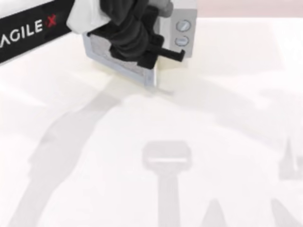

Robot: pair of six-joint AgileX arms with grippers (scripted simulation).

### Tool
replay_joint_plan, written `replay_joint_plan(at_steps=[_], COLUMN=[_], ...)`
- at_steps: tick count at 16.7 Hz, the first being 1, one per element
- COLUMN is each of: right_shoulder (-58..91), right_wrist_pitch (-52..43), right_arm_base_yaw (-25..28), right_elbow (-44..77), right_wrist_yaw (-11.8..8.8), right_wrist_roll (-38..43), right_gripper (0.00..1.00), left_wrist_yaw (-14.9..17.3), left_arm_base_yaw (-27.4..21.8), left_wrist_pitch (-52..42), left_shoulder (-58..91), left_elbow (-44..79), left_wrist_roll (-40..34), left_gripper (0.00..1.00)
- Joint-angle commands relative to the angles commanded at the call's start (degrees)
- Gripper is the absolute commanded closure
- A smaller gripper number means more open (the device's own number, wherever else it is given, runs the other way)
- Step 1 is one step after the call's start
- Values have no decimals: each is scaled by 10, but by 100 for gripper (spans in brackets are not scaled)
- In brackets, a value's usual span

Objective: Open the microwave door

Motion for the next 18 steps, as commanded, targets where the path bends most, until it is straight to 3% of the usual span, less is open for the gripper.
replay_joint_plan(at_steps=[4,18], right_shoulder=[0,0], right_wrist_pitch=[0,0], right_arm_base_yaw=[0,0], right_elbow=[0,0], right_wrist_yaw=[0,0], right_wrist_roll=[0,0], right_gripper=[0,0], left_wrist_yaw=[21,22], left_arm_base_yaw=[13,13], left_wrist_pitch=[12,12], left_shoulder=[-27,-27], left_elbow=[-38,-39], left_wrist_roll=[42,43], left_gripper=[100,100])
